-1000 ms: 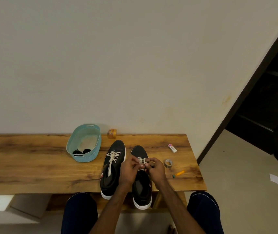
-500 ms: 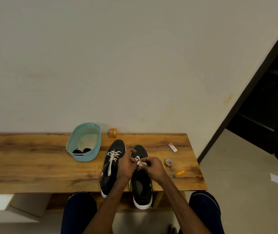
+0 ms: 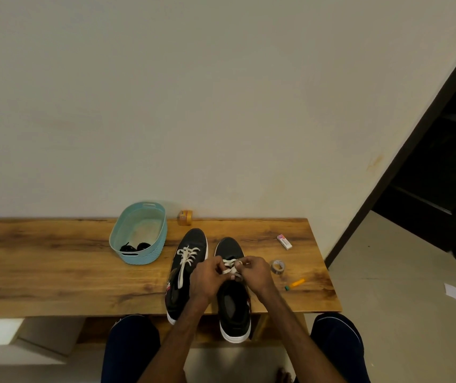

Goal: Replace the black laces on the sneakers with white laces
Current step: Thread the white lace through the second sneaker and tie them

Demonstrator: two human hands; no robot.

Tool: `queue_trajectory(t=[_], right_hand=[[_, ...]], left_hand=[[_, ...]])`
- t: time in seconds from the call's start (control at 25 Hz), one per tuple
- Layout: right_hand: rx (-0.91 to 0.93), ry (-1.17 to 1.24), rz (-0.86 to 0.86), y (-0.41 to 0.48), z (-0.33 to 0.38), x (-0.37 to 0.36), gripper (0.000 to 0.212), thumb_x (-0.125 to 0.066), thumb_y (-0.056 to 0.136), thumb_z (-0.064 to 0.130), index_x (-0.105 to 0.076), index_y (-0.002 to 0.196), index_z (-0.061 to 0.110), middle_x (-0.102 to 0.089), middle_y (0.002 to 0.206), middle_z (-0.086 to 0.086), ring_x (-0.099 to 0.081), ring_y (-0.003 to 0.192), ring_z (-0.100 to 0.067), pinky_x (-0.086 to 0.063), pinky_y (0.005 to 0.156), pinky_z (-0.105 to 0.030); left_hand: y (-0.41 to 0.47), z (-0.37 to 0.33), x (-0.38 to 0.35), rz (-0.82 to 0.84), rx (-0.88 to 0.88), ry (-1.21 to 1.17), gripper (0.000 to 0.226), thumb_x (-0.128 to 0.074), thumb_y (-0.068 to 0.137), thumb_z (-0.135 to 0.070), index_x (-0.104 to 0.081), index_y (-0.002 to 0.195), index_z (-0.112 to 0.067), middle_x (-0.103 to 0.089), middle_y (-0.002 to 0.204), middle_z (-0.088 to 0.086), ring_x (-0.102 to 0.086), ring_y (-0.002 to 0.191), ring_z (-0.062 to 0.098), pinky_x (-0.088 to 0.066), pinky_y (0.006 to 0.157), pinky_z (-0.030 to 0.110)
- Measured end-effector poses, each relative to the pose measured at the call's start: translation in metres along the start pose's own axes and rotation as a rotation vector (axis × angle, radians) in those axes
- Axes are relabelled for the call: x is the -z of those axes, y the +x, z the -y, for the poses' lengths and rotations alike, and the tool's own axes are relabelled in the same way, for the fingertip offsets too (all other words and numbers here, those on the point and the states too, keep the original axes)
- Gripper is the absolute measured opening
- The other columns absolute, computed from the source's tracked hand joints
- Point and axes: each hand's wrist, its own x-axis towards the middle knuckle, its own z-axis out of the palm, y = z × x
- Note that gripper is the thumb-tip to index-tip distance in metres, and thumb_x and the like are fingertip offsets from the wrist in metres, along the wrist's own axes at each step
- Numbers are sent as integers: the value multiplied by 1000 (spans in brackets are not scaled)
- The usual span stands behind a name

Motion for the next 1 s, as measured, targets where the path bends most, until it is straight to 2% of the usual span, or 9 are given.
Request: queue_trajectory(t=[0.12,0.2,0.32,0.4,0.52,0.64,0.76,0.88,1.0], right_hand=[[-51,2,14,0,1,-5,3,-69,93,15,-67,92,13,-72,88,-3,-70,77,-13,-59,68,-28],[1,-132,132,2,2,-5,10,-67,94,18,-74,89,14,-72,84,-1,-68,78,-11,-53,70,-26],[30,-242,278,6,2,-1,10,-71,90,17,-77,96,12,-74,93,-2,-66,88,-13,-48,75,-25],[64,-339,245,8,2,0,10,-72,88,14,-76,96,8,-73,95,-5,-64,86,-15,-46,73,-26],[118,-349,162,6,0,-2,8,-73,86,13,-75,94,9,-71,90,-3,-61,81,-11,-40,62,-16],[168,-276,135,2,-4,-1,9,-75,85,12,-75,94,11,-73,92,-2,-64,82,-10,-40,61,-7],[222,-137,111,-6,-4,3,19,-73,86,7,-66,99,20,-72,93,2,-65,80,-2,-46,63,-8],[297,-149,173,-11,-8,7,17,-69,88,4,-66,97,19,-71,96,8,-64,87,5,-46,71,-8],[298,-218,212,-12,-12,7,19,-71,85,2,-70,98,16,-70,98,8,-62,87,8,-45,73,-8]], left_hand=[[-4,-2,1,-21,0,51,30,-84,72,-41,-56,70,-30,-62,65,-14,-57,60,-1,-34,51,20],[-6,-2,2,-73,3,51,26,-81,75,-42,-58,74,-30,-64,68,-14,-58,63,0,-40,54,21],[-6,-2,2,-89,2,15,23,-80,77,-40,-59,76,-29,-65,73,-14,-61,69,2,-45,57,22],[-5,0,0,-70,25,-1,29,-82,74,-45,-59,74,-28,-65,69,-12,-60,64,3,-42,53,23],[-2,4,-1,-55,23,-50,34,-83,73,-45,-55,68,-27,-63,67,-9,-59,62,7,-42,52,29],[-2,8,-1,-6,36,-185,33,-86,72,-35,-56,68,-22,-66,69,-1,-63,67,21,-47,58,37],[-1,9,0,55,150,-433,30,-84,77,-19,-57,72,-8,-66,68,13,-60,62,32,-48,59,42],[-2,6,-2,104,395,-682,32,-80,82,-15,-51,71,-11,-50,55,4,-45,50,15,-42,49,27],[-3,10,-4,162,543,-775,36,-80,82,-18,-48,68,-15,-47,51,-1,-43,47,8,-44,49,23]])
